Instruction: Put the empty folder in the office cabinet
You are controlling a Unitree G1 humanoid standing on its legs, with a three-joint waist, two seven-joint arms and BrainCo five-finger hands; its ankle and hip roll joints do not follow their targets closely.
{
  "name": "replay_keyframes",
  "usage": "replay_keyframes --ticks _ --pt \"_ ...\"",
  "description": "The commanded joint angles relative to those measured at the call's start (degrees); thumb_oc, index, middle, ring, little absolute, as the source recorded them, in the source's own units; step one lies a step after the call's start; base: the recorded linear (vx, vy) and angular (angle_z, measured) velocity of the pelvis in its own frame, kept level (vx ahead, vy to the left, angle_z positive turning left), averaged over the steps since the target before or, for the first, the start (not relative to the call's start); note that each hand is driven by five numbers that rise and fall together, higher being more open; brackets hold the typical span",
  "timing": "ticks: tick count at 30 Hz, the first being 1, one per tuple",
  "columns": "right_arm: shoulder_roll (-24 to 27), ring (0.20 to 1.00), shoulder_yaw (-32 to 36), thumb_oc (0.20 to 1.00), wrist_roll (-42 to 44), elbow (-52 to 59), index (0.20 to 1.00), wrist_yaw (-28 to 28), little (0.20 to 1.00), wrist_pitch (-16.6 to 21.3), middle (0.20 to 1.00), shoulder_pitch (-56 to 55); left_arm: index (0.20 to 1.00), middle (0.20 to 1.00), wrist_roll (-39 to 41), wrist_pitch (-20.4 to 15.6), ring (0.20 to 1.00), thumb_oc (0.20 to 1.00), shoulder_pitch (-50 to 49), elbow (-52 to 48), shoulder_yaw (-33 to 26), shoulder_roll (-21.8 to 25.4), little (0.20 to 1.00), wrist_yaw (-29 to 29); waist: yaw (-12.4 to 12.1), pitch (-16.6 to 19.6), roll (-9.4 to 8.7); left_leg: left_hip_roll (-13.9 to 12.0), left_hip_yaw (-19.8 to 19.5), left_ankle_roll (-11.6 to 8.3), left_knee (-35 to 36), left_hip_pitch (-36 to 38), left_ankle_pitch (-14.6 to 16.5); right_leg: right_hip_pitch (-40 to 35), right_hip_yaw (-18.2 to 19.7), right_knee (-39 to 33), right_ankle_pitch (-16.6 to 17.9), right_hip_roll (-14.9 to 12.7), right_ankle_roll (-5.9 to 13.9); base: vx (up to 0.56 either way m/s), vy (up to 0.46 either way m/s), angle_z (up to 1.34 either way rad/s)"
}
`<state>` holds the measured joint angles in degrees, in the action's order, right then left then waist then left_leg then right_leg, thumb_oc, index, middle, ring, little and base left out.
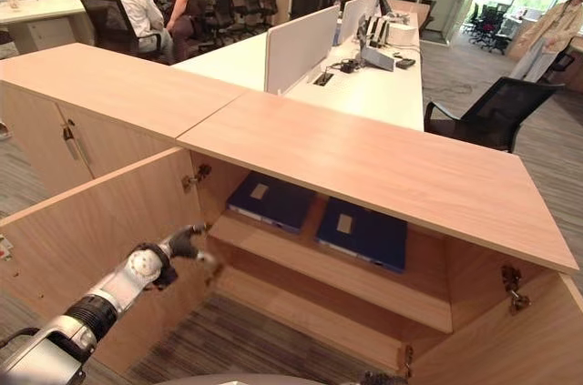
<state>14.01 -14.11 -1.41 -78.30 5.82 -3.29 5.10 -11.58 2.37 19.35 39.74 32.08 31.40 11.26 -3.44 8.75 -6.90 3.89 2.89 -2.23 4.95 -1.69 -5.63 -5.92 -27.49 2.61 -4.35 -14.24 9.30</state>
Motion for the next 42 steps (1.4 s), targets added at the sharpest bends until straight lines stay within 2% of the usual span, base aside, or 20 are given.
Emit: replay_keyframes --ticks 1,2,4,8,11,13,14,15,17,18,19,22,26,30,32,37,40,41,42 --pt "0.0 1.000 -4.5 1.000 -3.2 -0.8 1.000 2.3 1.000 -1.5 1.000 1.8 1.000 1.000 -9.6 1.2 1.000 1.000 1.6 3.8 -2.3 2.5 1.000 4.8 -0.7 0.5 -0.16 1.4 -1.8 0.14 -5.7 -1.6 7.4 2.1 -2.6 -0.6 6.8 0.7 0.05 0.00 0.000 0.00" --pt "0.0 1.000 -4.5 1.000 -3.2 -0.8 1.000 2.3 1.000 -1.5 1.000 1.8 1.000 1.000 -9.7 1.2 1.000 1.000 1.6 3.8 -2.3 2.5 1.000 4.8 -0.7 0.5 -0.17 1.4 -1.8 0.14 -5.7 -1.6 7.4 2.1 -2.6 -0.6 6.8 0.7 0.05 0.00 -0.027 0.06" --pt "-0.5 1.000 -5.1 1.000 -3.0 -0.1 1.000 2.8 1.000 -1.5 1.000 1.3 1.000 1.000 -8.4 1.1 1.000 1.000 -0.4 -0.1 -7.9 6.2 1.000 1.3 -1.5 0.2 -0.57 1.5 -2.2 0.09 -6.0 -1.8 7.4 2.0 -2.7 -0.6 6.7 0.8 -0.16 -0.03 -0.038 0.06" --pt "-0.6 1.000 -5.0 1.000 -2.8 -0.1 1.000 2.7 1.000 -1.3 1.000 1.1 1.000 1.000 -6.8 0.9 1.000 1.000 -1.7 -6.4 -11.6 8.7 1.000 -0.3 -2.0 0.0 -0.78 1.6 -2.5 0.02 -6.1 -2.0 7.3 1.9 -3.0 -0.6 6.6 0.7 -0.24 -0.02 -0.020 0.11" --pt "-1.0 1.000 -4.3 1.000 -2.6 0.1 1.000 2.8 1.000 -1.1 1.000 1.0 1.000 1.000 1.8 -0.5 1.000 1.000 -4.5 -13.8 -16.4 9.4 1.000 0.1 -2.6 -0.1 -0.58 1.9 -3.2 0.07 -6.2 -2.2 7.1 1.7 -3.8 -0.4 6.7 0.6 -0.12 -0.02 -0.017 0.09" --pt "-1.1 1.000 -4.4 1.000 -2.6 0.1 1.000 2.9 1.000 -1.0 1.000 1.0 1.000 1.000 3.1 -0.8 1.000 1.000 -4.9 -14.5 -16.8 9.4 1.000 0.3 -2.6 -0.1 -0.50 2.0 -3.4 0.08 -6.3 -2.2 7.1 1.6 -3.8 -0.4 6.7 0.5 -0.13 -0.02 -0.008 0.08" --pt "-1.1 1.000 -4.4 1.000 -2.9 0.2 1.000 2.8 1.000 -0.6 1.000 1.2 1.000 1.000 6.2 -1.9 1.000 1.000 -7.0 -17.4 -17.4 9.2 1.000 1.4 -2.8 -0.1 -0.20 2.1 -3.6 0.07 -6.2 -2.2 7.0 1.6 -4.1 -0.4 6.9 0.5 -0.13 0.05 -0.044 0.08" --pt "-1.2 1.000 -4.5 1.000 -2.9 0.2 1.000 2.9 1.000 -0.6 1.000 1.1 1.000 1.000 6.2 -1.9 1.000 1.000 -7.2 -17.4 -17.5 9.3 1.000 1.4 -2.8 0.1 -0.14 1.7 -3.8 -0.37 -6.0 -1.5 8.0 1.2 -3.4 -0.3 6.0 0.9 0.26 0.05 -0.041 0.07" --pt "-1.0 1.000 -4.5 1.000 -3.1 0.1 1.000 2.7 1.000 -0.4 1.000 1.3 1.000 1.000 8.1 -2.3 1.000 1.000 -9.1 -18.6 -17.5 8.9 1.000 2.1 -3.0 0.1 0.01 1.6 -4.0 -0.38 -5.9 -1.5 7.9 1.1 -3.4 -0.3 6.0 0.9 0.23 -0.01 -0.004 0.02" --pt "-1.0 1.000 -4.3 1.000 -3.1 0.1 1.000 2.6 1.000 -0.4 1.000 1.3 1.000 1.000 9.0 -2.5 1.000 1.000 -10.2 -19.1 -17.5 8.6 1.000 2.3 -3.0 -0.2 0.00 2.1 -3.8 0.02 -6.0 -2.1 6.8 1.5 -4.3 -0.5 6.9 0.5 -0.15 0.00 0.000 0.00" --pt "-1.0 1.000 -4.3 1.000 -3.2 0.0 1.000 2.5 1.000 -0.3 1.000 1.3 1.000 1.000 9.8 -2.5 1.000 1.000 -11.7 -19.2 -17.5 8.2 1.000 2.6 -3.2 -0.1 0.13 1.6 -4.0 -0.45 -5.8 -1.4 7.9 1.1 -3.6 -0.4 6.1 1.0 0.25 0.00 0.000 0.00" --pt "-0.6 1.000 -3.8 1.000 -3.2 -0.2 1.000 2.3 1.000 0.0 1.000 1.1 1.000 1.000 12.1 -2.8 1.000 1.000 -16.2 -20.6 -17.6 7.1 1.000 3.2 -3.5 -0.4 0.27 1.6 -4.3 -0.46 -5.7 -1.4 7.6 1.1 -3.7 -0.4 6.1 1.1 0.21 0.01 -0.018 0.08" --pt "-0.5 1.000 -3.1 1.000 -3.3 -0.5 1.000 2.1 1.000 0.7 1.000 0.4 1.000 1.000 13.8 -3.9 1.000 1.000 -20.1 -28.8 -16.2 9.9 1.000 6.0 -3.8 -0.8 0.39 1.4 -4.4 -0.65 -5.4 -1.6 7.3 1.1 -4.1 -0.4 6.2 1.2 0.27 0.00 -0.005 0.04" --pt "-1.0 1.000 -3.0 1.000 -2.7 -0.5 1.000 1.9 1.000 1.5 1.000 -1.0 1.000 1.000 21.2 -5.7 1.000 1.000 -20.9 -39.2 -17.6 13.7 1.000 6.9 -3.9 -0.8 0.33 1.3 -4.7 -0.79 -5.3 -1.7 7.2 0.9 -4.4 -0.5 6.3 1.3 0.35 0.00 -0.011 0.07" --pt "-1.4 1.000 -3.2 1.000 -2.3 -0.1 1.000 1.9 1.000 2.4 1.000 -2.1 1.000 1.000 27.7 -7.4 1.000 1.000 -22.2 -47.6 -20.5 16.8 1.000 6.9 -4.3 -0.8 0.14 1.3 -5.2 -0.90 -5.1 -1.7 7.0 0.9 -4.6 -0.6 6.3 1.4 0.35 -0.01 -0.030 0.02" --pt "-1.9 1.000 -3.3 1.000 -1.9 0.5 1.000 2.3 1.000 3.3 1.000 -3.0 1.000 1.000 35.0 -9.5 1.000 1.000 -26.5 -55.3 -25.9 20.4 1.000 7.0 -5.5 -1.0 -0.20 1.6 -6.2 -1.06 -5.1 -1.8 6.9 0.8 -4.8 -0.5 6.3 1.5 0.29 0.00 -0.019 0.05" --pt "-2.4 1.000 -3.5 1.000 -2.0 0.3 1.000 2.2 1.000 3.4 1.000 -2.9 1.000 1.000 36.5 -9.9 1.000 1.000 -29.9 -56.4 -28.3 20.0 1.000 6.2 -6.0 -1.1 -0.40 1.7 -6.6 -1.10 -5.2 -1.8 6.9 0.8 -5.1 -0.5 6.3 1.6 0.26 0.00 -0.009 0.10" --pt "-3.0 1.000 -3.1 1.000 -1.7 -0.1 1.000 2.2 1.000 3.3 1.000 -2.8 1.000 1.000 38.5 -10.1 1.000 1.000 -32.4 -57.3 -30.1 18.2 1.000 5.2 -6.6 -1.5 -0.51 1.8 -7.0 -1.14 -5.2 -1.9 6.8 0.8 -5.3 -0.6 6.2 1.7 0.16 -0.01 -0.003 0.26" --pt "-3.9 1.000 -2.0 1.000 -0.7 -0.7 1.000 1.8 1.000 3.7 1.000 -3.4 1.000 1.000 41.6 -10.4 1.000 1.000 -37.2 -61.6 -35.0 16.4 1.000 4.6 -7.6 -2.0 -0.74 1.9 -7.5 -1.24 -5.5 -2.3 6.8 0.9 -5.4 -0.6 6.1 1.8 0.02 -0.01 0.000 0.23"
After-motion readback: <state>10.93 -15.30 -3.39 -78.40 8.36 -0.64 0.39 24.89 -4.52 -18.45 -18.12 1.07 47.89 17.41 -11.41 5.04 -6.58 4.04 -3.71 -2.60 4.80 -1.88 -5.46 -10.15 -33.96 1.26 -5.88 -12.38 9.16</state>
